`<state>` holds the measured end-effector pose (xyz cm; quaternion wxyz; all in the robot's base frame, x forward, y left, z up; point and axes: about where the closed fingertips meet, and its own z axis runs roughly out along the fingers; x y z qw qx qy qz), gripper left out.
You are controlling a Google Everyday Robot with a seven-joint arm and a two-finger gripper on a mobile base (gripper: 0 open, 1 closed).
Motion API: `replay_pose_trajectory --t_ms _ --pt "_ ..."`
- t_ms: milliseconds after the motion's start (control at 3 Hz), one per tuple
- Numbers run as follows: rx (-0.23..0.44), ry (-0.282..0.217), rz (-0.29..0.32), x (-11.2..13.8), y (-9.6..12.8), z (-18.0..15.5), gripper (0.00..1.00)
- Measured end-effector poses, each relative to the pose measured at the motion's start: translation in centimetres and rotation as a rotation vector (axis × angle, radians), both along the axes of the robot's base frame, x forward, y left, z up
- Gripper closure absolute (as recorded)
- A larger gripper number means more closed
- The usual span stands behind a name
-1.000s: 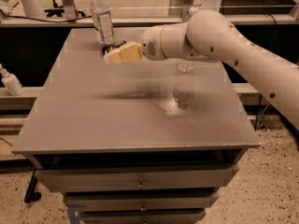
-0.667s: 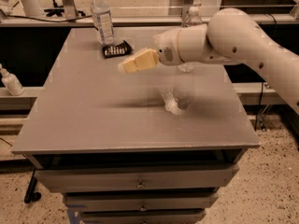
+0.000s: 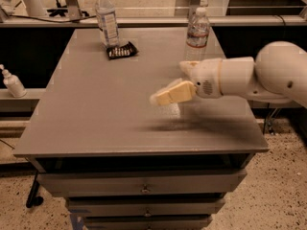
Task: Move rxbar chocolate near blue plastic bottle
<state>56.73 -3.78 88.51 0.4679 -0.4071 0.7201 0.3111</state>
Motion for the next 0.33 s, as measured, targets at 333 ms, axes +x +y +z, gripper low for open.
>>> replay_pose_trajectory --t_ms 333 --pt "-0.002 -0.009 -0.060 -0.91 -3.73 -0.06 0.00"
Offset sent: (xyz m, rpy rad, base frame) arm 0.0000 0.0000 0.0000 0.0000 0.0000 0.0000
